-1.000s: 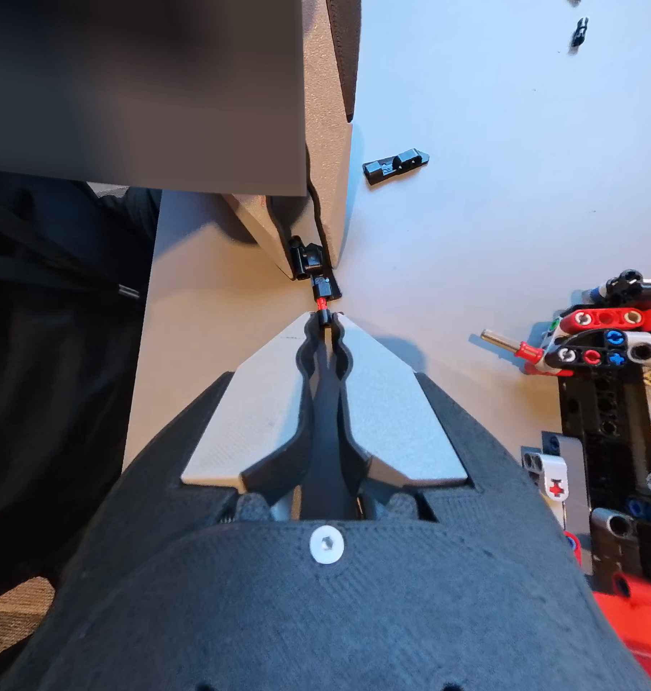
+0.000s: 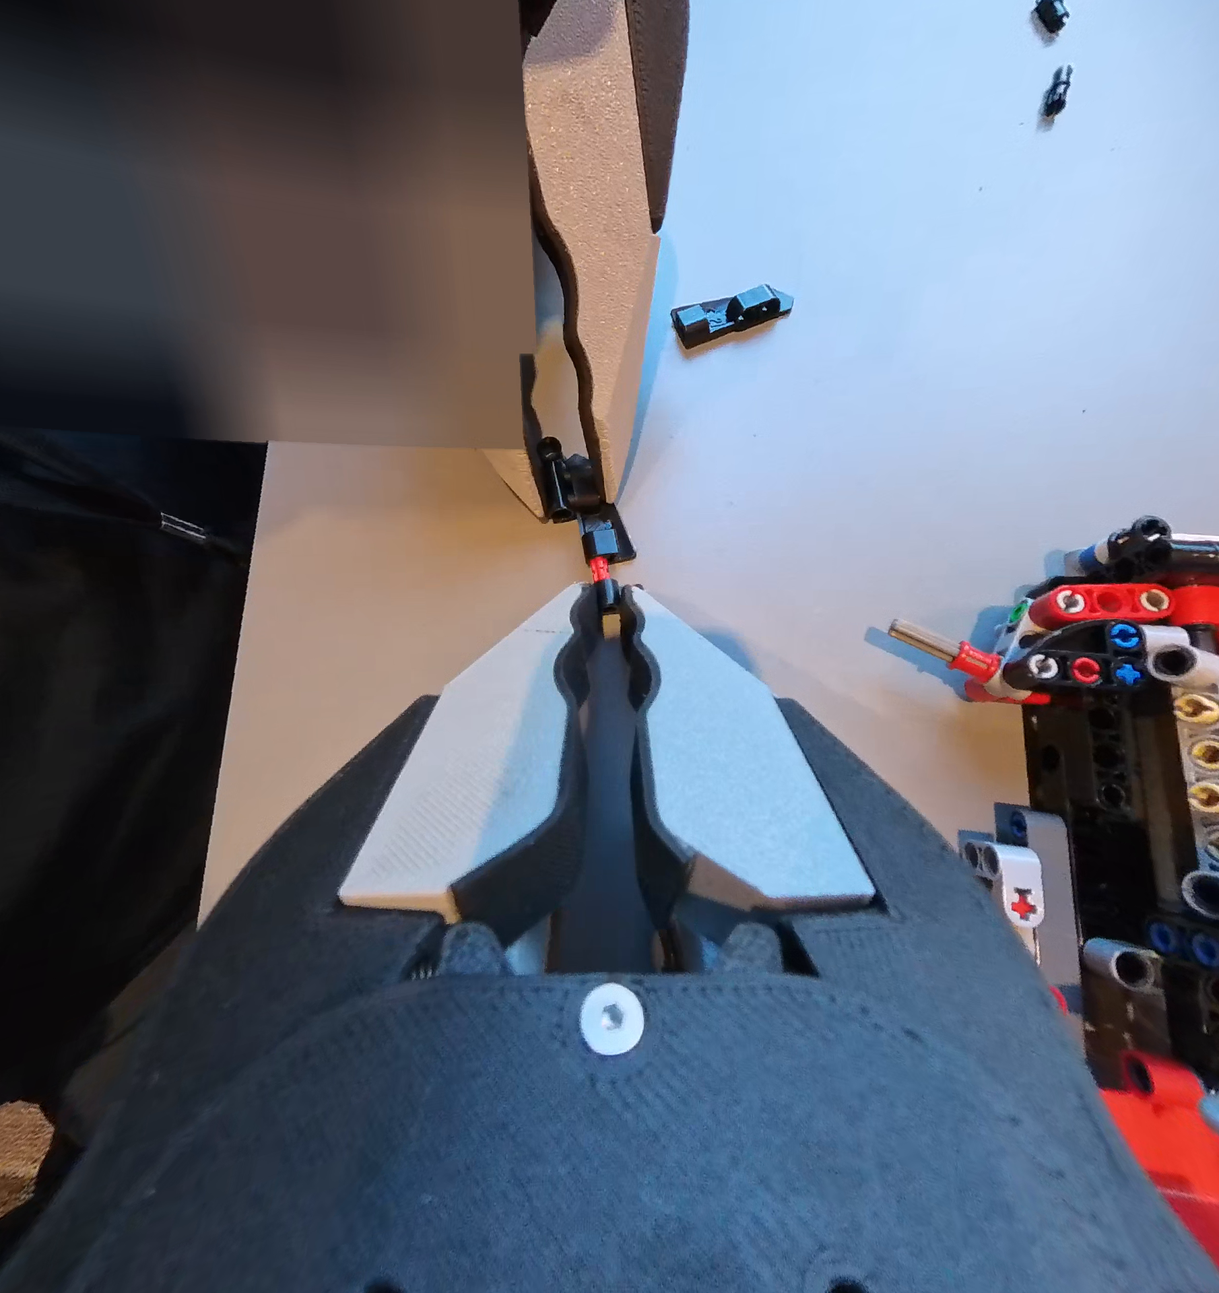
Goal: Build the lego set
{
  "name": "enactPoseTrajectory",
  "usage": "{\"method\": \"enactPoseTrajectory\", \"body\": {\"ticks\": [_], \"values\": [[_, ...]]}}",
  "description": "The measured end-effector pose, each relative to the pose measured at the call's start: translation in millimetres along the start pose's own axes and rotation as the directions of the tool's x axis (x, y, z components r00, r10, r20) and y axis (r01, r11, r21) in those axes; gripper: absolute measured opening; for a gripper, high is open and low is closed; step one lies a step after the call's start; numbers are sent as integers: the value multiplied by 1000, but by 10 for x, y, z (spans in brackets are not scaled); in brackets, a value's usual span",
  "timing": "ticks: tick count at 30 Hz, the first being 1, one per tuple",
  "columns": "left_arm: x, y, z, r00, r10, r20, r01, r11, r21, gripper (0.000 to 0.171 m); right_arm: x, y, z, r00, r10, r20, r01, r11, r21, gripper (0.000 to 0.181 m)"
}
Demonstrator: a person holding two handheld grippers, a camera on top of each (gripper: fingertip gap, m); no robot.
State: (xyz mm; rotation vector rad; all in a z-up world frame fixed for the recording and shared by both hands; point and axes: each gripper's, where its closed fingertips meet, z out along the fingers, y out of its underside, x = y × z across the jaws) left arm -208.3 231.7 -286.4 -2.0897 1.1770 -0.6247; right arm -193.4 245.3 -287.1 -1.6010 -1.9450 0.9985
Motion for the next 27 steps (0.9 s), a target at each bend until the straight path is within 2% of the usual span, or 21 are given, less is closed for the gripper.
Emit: {"method": "enactPoseTrajectory", "body": {"ticks": [15, 21, 27], "values": [[0, -13, 11, 1000, 2, -1, -2, 1000, -1, 11, -6, -8, 20, 1000, -14, -2, 14, 1000, 0, 3], [5, -22, 15, 998, -43, -47, 42, 999, -3, 11, 4, -12, 38, 989, -124, -77, 124, 992, -9, 3], [6, -28, 34, 999, 38, -27, -38, 999, -12, 10, -13, -5, 37, 987, -149, -61, 149, 989, -11, 3]]}}
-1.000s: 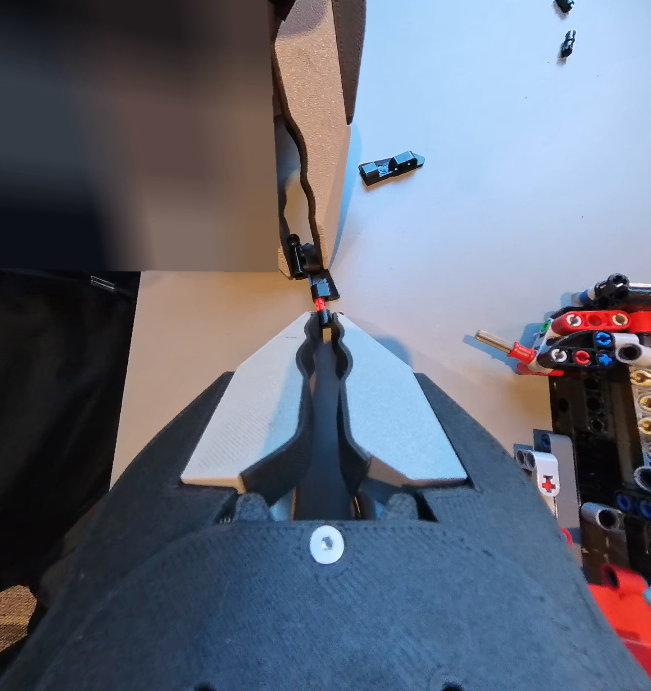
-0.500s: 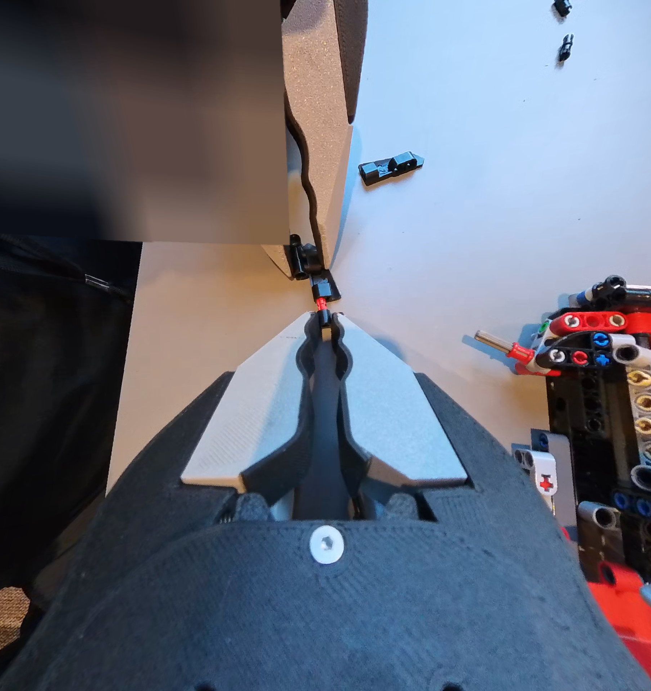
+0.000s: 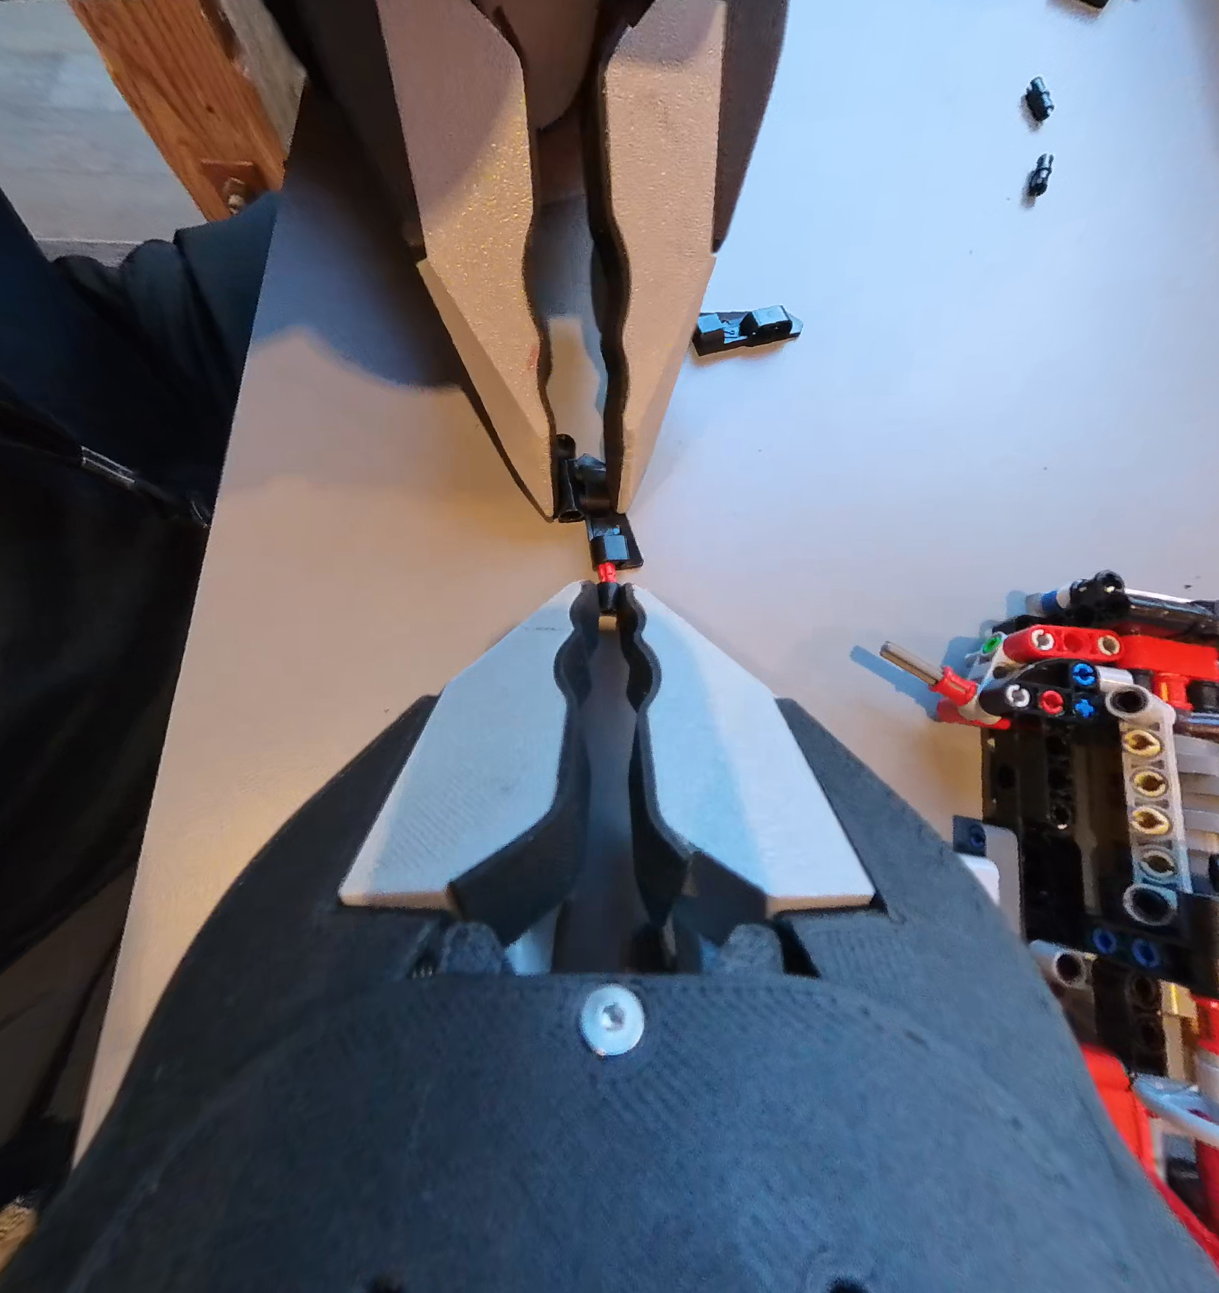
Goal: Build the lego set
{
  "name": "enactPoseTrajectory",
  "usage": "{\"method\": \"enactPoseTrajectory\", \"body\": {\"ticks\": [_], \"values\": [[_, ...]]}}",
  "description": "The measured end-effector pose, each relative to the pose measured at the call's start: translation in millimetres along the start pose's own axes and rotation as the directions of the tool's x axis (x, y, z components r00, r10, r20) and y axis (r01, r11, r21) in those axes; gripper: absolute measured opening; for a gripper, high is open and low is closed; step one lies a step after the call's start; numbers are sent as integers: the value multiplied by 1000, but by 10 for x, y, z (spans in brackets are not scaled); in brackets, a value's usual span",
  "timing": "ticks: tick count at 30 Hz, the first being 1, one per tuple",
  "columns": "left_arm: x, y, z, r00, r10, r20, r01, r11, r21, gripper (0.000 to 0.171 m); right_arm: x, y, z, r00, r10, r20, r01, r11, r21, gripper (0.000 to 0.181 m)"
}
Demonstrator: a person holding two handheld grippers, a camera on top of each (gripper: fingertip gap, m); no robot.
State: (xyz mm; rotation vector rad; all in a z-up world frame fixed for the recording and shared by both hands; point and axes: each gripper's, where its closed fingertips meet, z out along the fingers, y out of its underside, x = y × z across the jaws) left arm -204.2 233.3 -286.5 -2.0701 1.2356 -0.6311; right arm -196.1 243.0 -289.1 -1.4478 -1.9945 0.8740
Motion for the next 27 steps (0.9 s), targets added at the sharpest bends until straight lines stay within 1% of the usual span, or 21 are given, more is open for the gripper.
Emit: {"method": "enactPoseTrajectory", "body": {"ticks": [4, 9, 10, 12, 16, 18, 20, 23, 27], "values": [[1, -4, 0, 997, 19, -72, -19, 1000, -3, 11, -4, -3, 3, 999, -31, 37, 31, 1000, 4, 3], [17, -19, 28, 988, 135, -78, -136, 991, -6, 10, -29, -8, 9, 995, -81, 63, 81, 997, 10, 4], [18, -18, 25, 986, 136, -94, -137, 991, -2, 10, -27, -12, 12, 994, -80, 71, 80, 997, 13, 3], [12, -21, 22, 988, 92, -124, -93, 996, -2, 11, -18, -18, 15, 994, -68, 81, 67, 998, 16, 3], [-14, -31, 41, 991, 107, -86, -107, 994, 3, 11, 9, -19, 4, 998, -17, 66, 16, 1000, 12, 3], [-15, -31, 42, 990, 112, -81, -112, 994, 3, 11, 15, -83, -49, 999, -10, 39, 7, 998, 67, 16], [-16, -31, 41, 991, 106, -85, -106, 994, 3, 11, 3, -135, -138, 999, 10, 39, -15, 993, 114, 14], [-16, -30, 40, 991, 103, -86, -103, 995, 3, 12, 24, 7, -163, 1000, 22, 14, -22, 998, 55, 4], [-17, -31, 41, 991, 102, -87, -102, 995, 3, 12, -9, 56, -84, 1000, 0, 4, 0, 1000, 1, 1]]}}
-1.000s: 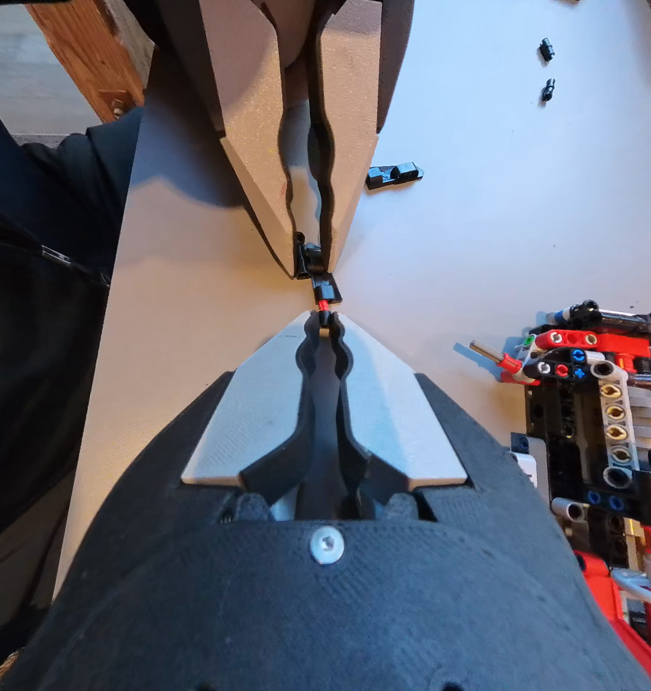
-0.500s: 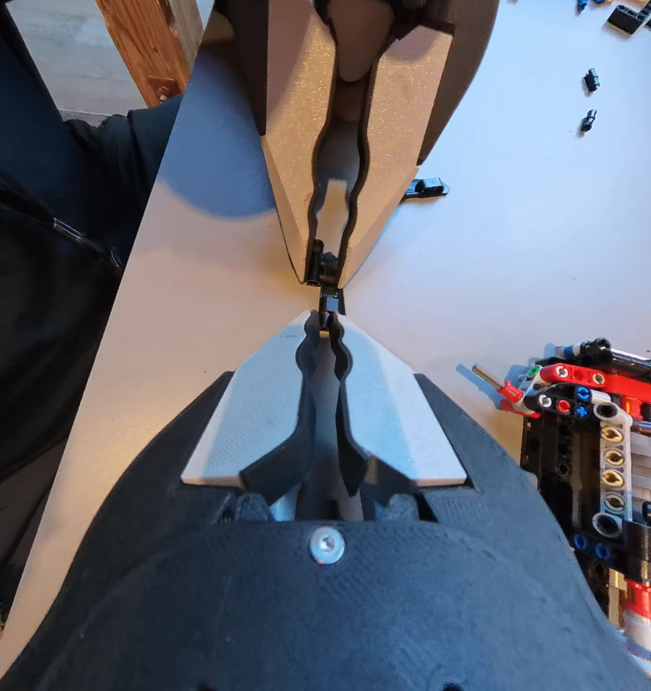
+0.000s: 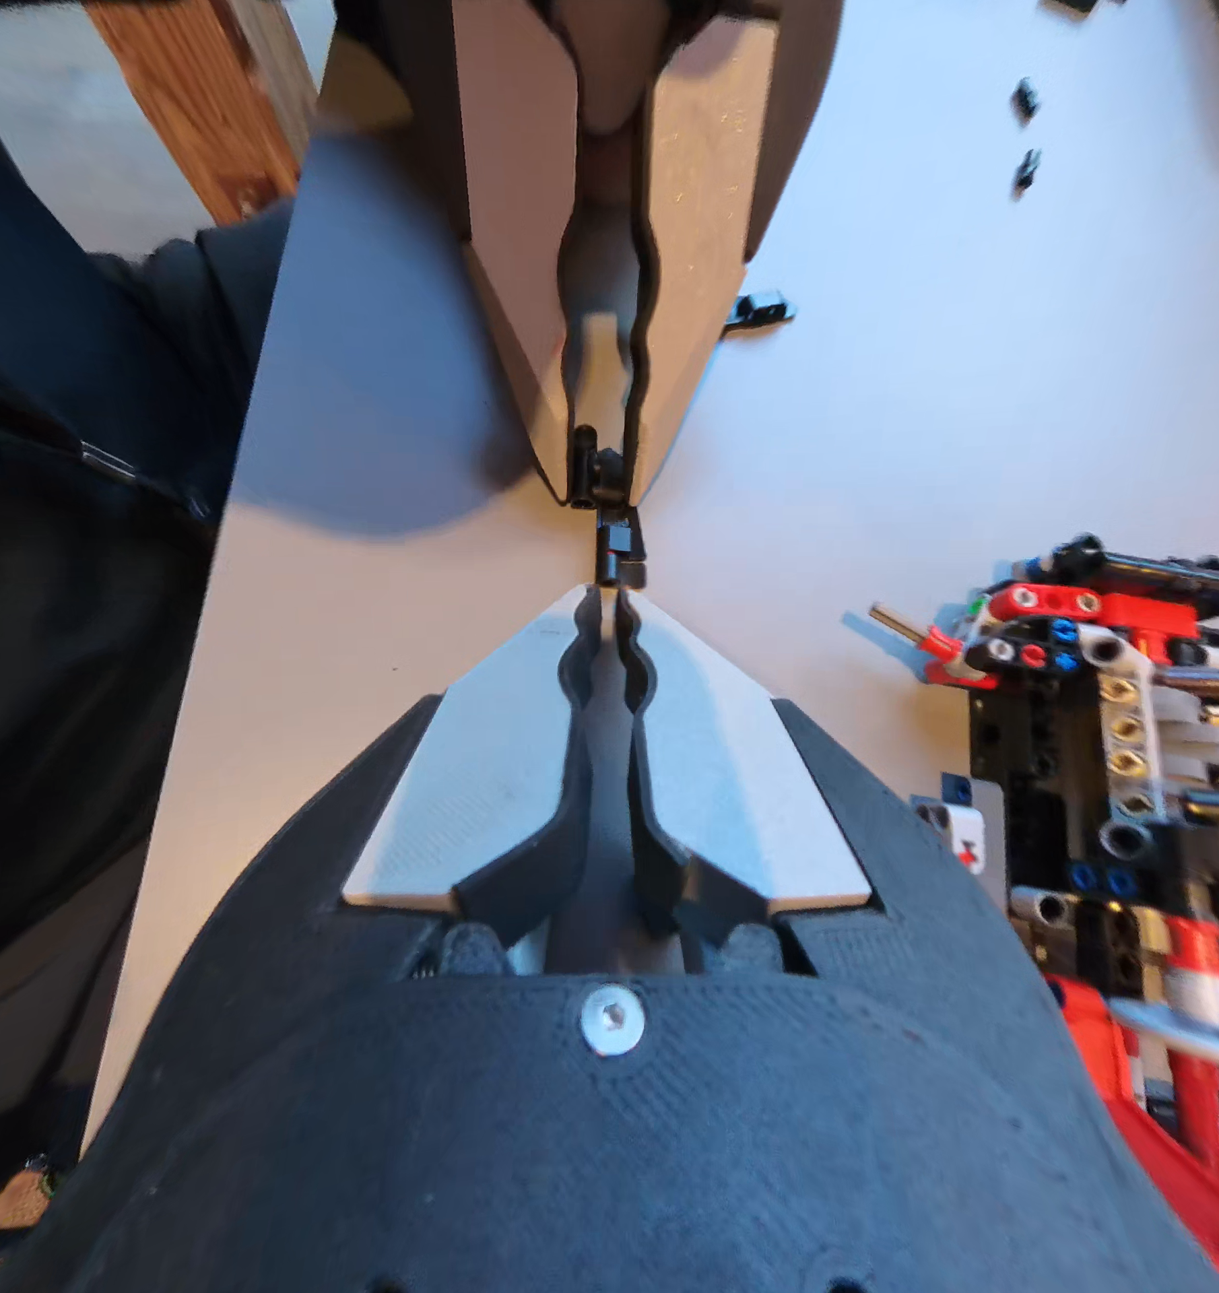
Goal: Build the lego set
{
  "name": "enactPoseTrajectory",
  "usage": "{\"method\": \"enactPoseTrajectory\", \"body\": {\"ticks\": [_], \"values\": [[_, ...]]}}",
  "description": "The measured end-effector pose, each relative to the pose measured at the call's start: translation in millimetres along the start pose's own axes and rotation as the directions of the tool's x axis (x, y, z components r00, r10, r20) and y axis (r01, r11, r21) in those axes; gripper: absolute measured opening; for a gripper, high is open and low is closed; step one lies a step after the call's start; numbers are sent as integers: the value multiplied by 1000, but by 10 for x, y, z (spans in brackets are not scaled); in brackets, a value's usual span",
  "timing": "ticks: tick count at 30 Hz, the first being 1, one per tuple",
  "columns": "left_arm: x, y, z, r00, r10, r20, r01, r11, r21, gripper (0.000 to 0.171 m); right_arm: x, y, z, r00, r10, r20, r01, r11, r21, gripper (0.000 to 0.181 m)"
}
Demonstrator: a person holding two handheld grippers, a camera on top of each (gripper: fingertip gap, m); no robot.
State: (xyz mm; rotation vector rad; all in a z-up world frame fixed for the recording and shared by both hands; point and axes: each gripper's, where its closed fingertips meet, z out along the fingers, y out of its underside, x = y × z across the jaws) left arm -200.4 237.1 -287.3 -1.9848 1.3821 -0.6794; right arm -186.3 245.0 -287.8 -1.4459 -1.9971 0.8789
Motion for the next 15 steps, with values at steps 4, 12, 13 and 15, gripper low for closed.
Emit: {"method": "enactPoseTrajectory", "body": {"ticks": [4, 12, 13, 15], "values": [[1, -2, 1, 1000, -6, -8, 6, 1000, 0, 12, -21, -2, 29, 1000, -26, -3, 26, 1000, -9, 0], [2, -11, 10, 999, -6, -52, 5, 1000, -5, 12, -35, -6, 42, 996, -71, 47, 73, 997, -30, 0], [3, -12, 10, 998, -6, -67, 6, 1000, -6, 12, -27, -2, 39, 995, -78, 60, 80, 996, -38, 0], [2, -17, 9, 995, -23, -93, 23, 1000, -6, 12, -25, 1, 42, 994, -58, 94, 63, 997, -49, 0]]}}
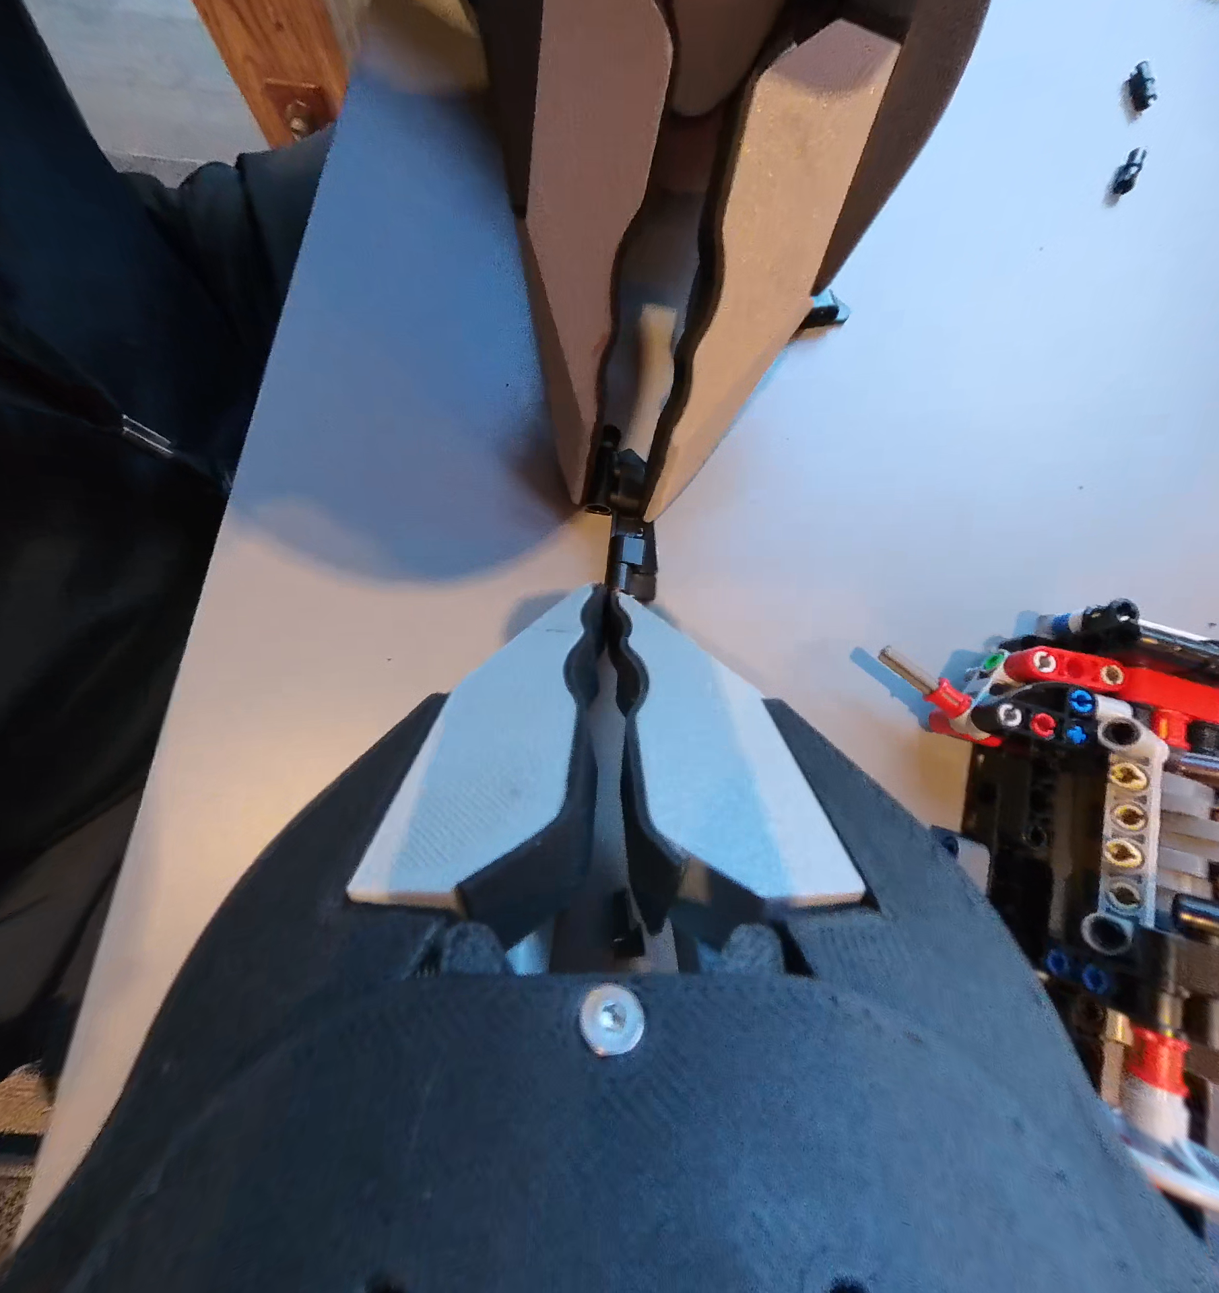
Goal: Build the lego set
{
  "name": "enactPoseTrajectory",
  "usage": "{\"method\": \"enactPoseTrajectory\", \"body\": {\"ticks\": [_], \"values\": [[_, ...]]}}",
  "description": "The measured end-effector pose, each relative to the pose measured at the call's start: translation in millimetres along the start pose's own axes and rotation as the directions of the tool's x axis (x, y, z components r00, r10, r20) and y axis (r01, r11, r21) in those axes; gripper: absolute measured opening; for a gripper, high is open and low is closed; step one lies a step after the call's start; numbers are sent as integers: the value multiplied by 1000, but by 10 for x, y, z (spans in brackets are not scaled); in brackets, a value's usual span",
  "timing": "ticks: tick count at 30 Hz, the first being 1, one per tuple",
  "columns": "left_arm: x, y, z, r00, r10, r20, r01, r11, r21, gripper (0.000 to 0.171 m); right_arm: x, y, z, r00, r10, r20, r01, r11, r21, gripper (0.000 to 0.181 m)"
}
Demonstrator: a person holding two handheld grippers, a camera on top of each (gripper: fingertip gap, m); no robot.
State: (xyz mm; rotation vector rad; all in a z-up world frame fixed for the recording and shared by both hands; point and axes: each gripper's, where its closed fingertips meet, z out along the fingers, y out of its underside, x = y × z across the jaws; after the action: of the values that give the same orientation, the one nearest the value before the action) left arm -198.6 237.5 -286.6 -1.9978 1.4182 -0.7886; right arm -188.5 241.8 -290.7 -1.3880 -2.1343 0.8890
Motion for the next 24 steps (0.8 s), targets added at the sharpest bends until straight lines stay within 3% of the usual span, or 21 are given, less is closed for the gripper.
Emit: {"method": "enactPoseTrajectory", "body": {"ticks": [3, 7, 9, 12, 17, 21, 24], "values": [[-27, -22, 15, 1000, -26, 10, 26, 1000, 11, 12, 21, 9, -12, 998, 62, -3, -62, 998, 6, 0], [-26, -21, 11, 999, -9, 41, 9, 1000, 9, 12, 116, 143, -448, 978, 139, -153, -125, 987, 98, 0], [-21, -13, 2, 999, -12, 44, 12, 1000, 10, 12, 76, 266, -704, 957, 203, -207, -177, 974, 141, 13], [-13, -7, 0, 999, -10, 47, 9, 1000, 7, 23, 36, 582, -917, 921, 251, -299, -231, 968, 100, 14], [33, -41, -3, 998, -24, 57, 22, 999, 27, 29, 9, 594, -874, 919, 256, -298, -232, 966, 115, 18], [60, 16, -25, 996, -36, 79, 36, 999, 8, 30, 94, 659, -681, 938, 188, -291, -184, 982, 40, 20], [57, 45, -27, 994, -40, 100, 40, 999, 6, 27, 80, 614, -637, 951, 168, -258, -166, 986, 31, 7]]}}
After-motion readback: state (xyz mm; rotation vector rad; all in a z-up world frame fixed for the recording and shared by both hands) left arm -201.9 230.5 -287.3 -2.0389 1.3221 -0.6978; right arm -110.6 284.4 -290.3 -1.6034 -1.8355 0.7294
